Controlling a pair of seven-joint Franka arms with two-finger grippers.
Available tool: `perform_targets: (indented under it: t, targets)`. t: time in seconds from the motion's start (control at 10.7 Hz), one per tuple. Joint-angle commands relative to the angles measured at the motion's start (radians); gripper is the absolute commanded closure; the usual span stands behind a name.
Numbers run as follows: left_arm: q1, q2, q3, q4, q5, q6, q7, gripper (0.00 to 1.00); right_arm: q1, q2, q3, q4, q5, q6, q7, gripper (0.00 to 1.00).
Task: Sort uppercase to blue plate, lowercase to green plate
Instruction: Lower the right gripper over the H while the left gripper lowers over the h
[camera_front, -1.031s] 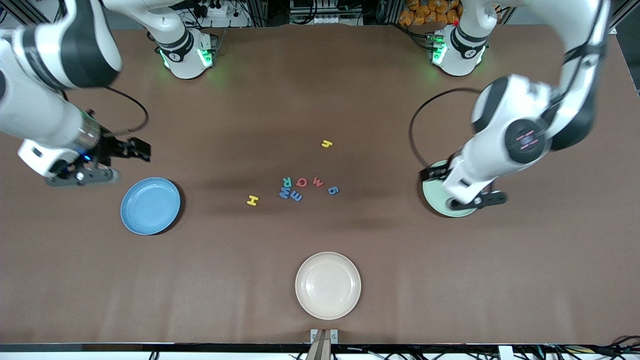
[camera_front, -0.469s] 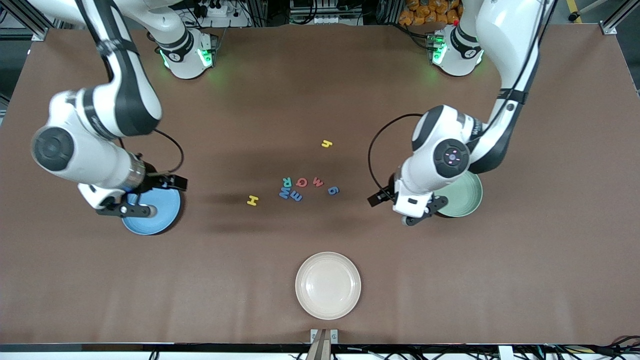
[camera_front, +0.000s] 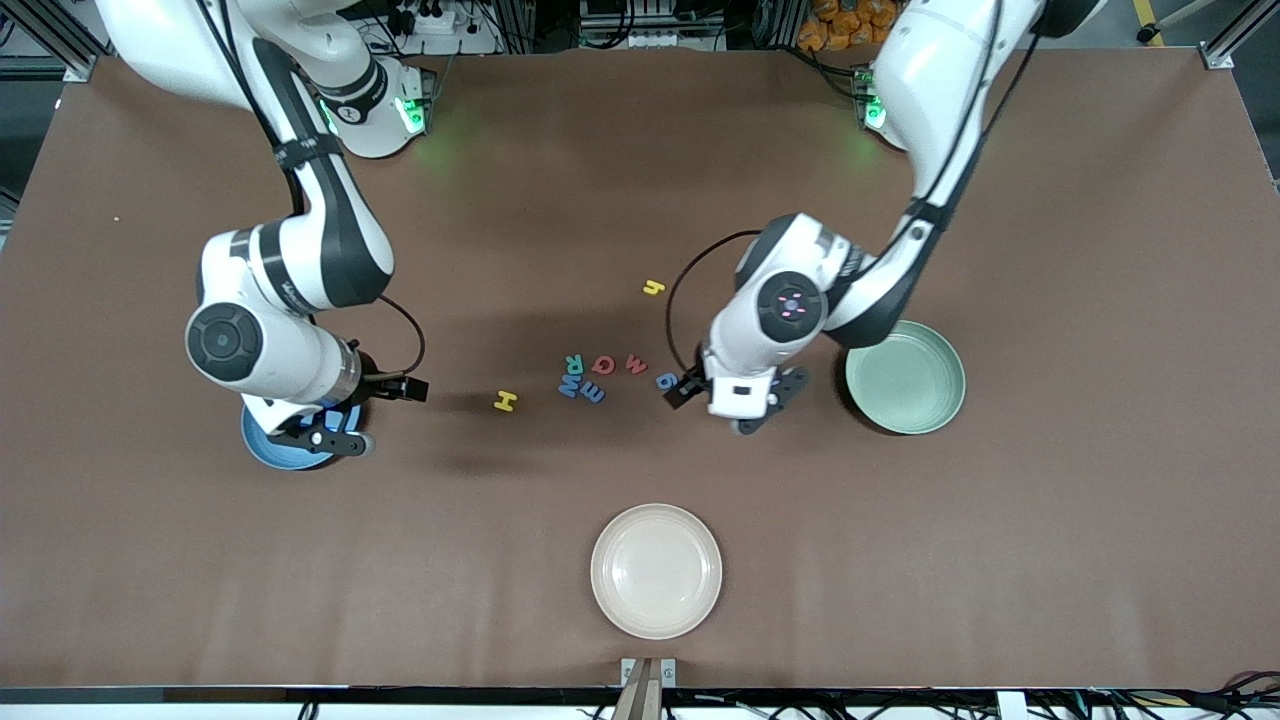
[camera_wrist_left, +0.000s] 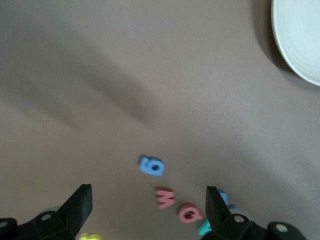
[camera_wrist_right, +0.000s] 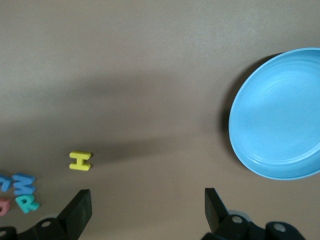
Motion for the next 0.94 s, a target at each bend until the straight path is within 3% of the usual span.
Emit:
perform_targets:
  t: [0.0, 0.19, 0.66, 0.84]
  targets:
    - [-0.074, 0.024, 0.005, 0.013, -0.096, 0.012, -0.046, 0.00, 0.006, 0.035, -0.003, 0.015, 0.022, 0.036, 0.046, 0.00]
    - [-0.117, -0.004, 0.004, -0.082, -0.182, 0.012, -0.046, 0.00, 0.004, 0.063, -0.004, 0.019, 0.022, 0.067, 0.053, 0.00]
    - [-0.125, -0.057, -0.004, -0.261, -0.200, -0.040, -0.035, 0.00, -0.025, 0.132, -0.003, 0.057, 0.023, 0.099, 0.048, 0.00]
    - [-0.116, -0.065, -0.027, -0.292, -0.215, -0.046, -0.035, 0.01, -0.026, 0.135, -0.003, 0.058, 0.022, 0.099, 0.047, 0.00]
